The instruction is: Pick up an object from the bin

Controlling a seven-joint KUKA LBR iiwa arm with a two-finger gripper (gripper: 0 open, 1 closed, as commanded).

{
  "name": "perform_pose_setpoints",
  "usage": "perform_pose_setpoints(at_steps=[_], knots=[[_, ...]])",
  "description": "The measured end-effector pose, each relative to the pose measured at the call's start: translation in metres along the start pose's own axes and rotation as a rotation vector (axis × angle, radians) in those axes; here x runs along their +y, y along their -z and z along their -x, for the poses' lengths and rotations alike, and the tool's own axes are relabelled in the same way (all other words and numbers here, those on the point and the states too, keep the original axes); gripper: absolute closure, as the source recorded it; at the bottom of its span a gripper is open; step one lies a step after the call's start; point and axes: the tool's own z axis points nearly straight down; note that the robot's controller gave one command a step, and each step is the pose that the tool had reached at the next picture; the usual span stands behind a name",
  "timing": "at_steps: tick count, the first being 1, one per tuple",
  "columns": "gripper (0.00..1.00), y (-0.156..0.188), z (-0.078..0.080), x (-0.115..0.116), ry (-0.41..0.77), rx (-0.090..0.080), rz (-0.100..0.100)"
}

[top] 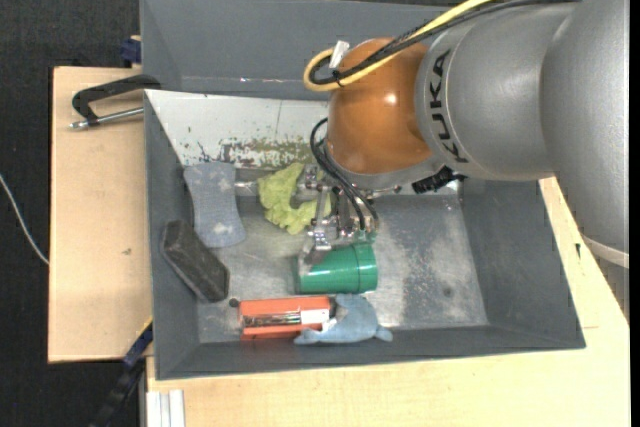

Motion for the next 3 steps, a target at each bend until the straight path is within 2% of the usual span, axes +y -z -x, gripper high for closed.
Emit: perform_pose_setpoints(at_steps=[1, 2, 3], knots=[[0.00, 0.000, 0.000, 0.000, 0.000, 0.000, 0.000], [1.00, -0.054, 0.035, -0.039, -0.332, -0.004, 0.007], [1.00, -0.054, 0.035, -0.039, -0.332, -0.004, 0.007]])
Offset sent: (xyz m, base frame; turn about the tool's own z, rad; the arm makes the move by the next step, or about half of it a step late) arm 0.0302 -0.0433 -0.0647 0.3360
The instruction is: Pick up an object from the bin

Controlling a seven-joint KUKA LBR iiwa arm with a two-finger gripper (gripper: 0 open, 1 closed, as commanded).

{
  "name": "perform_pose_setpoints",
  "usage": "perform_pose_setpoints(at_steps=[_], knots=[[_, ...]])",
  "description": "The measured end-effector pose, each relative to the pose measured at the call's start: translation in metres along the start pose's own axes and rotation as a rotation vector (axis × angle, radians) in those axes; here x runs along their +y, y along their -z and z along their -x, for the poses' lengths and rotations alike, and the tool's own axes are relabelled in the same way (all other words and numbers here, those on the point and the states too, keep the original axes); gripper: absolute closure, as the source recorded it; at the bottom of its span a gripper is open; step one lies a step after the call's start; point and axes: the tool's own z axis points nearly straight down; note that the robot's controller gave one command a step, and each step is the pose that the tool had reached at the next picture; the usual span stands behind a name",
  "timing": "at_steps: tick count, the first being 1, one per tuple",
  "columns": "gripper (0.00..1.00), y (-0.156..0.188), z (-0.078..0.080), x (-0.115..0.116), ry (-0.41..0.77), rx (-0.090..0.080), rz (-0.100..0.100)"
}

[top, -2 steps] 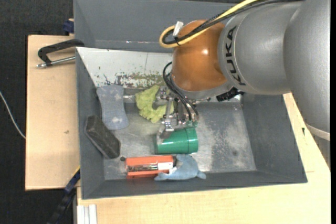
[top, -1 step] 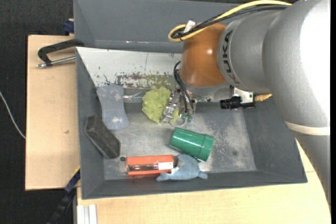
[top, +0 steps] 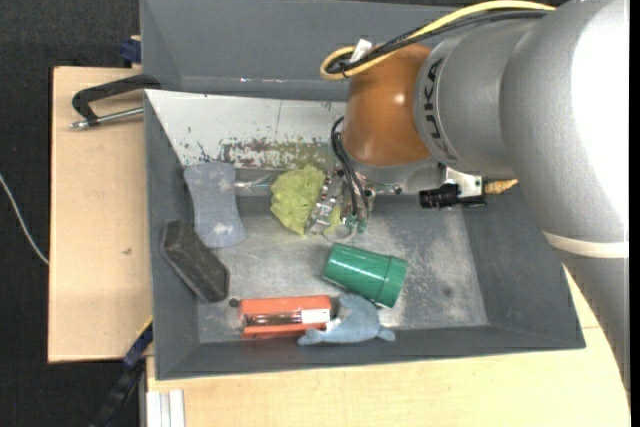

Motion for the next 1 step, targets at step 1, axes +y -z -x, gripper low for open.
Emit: perform_pose_setpoints(at_steps=[1], knots=[[1.00, 0.1428, 0.0093, -0.0008, 0.021, -0.004, -0.005]])
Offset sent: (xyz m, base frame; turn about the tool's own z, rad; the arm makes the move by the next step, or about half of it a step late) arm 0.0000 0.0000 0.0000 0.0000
